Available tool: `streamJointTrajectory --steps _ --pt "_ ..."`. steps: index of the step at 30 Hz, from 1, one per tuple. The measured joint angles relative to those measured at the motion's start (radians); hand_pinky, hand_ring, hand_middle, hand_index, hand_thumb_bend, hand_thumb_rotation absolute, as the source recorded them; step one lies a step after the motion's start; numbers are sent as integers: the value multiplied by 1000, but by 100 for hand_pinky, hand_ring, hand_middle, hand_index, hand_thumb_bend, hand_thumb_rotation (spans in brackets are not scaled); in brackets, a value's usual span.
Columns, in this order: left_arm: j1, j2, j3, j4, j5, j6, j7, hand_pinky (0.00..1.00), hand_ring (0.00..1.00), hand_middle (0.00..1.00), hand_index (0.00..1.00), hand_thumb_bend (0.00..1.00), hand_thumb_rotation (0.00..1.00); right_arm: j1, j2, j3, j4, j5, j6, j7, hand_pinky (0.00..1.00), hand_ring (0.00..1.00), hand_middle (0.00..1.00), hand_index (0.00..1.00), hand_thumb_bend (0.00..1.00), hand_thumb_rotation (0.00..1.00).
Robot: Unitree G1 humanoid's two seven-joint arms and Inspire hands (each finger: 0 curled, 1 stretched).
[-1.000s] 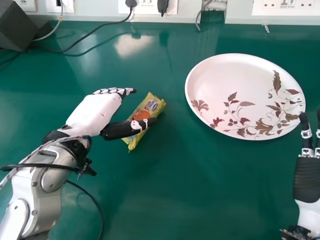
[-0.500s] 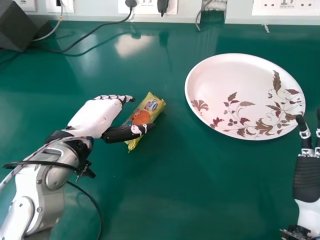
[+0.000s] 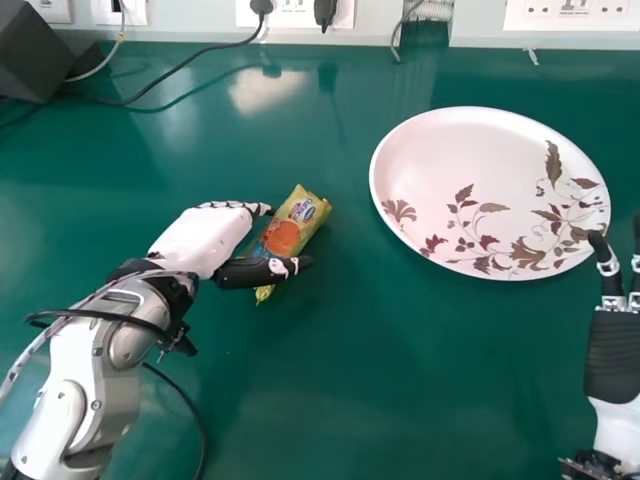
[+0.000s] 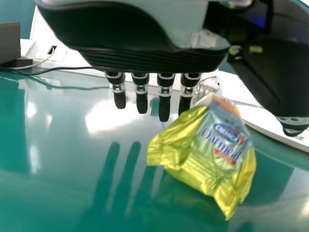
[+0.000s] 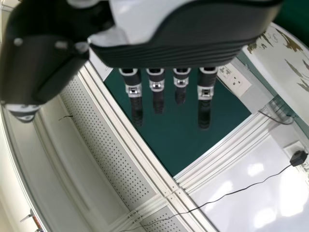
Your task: Pick up biscuit and place it in the plate
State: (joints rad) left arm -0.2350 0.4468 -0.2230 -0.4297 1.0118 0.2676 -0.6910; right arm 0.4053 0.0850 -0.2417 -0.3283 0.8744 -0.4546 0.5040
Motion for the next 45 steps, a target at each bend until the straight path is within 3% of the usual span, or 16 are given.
streamJointTrajectory --steps 13,21,33,45 --pt "-32 17 -28 52 10 -7 1 100 99 92 92 100 61 3 0 0 -3 -1 0 -1 74 96 96 83 95 25" --pt "-59 16 -43 106 38 -10 37 100 98 93 93 100 62 4 0 1 -8 -8 -6 -9 72 94 95 82 90 22" --pt "-93 16 -66 176 42 -10 83 100 98 93 92 100 60 9 1 13 -17 -13 -7 -15 71 93 95 81 89 18" --pt "-135 52 -112 232 68 -42 105 100 99 94 93 100 60 9 1 12 -14 -1 -8 -11 69 93 95 80 89 20"
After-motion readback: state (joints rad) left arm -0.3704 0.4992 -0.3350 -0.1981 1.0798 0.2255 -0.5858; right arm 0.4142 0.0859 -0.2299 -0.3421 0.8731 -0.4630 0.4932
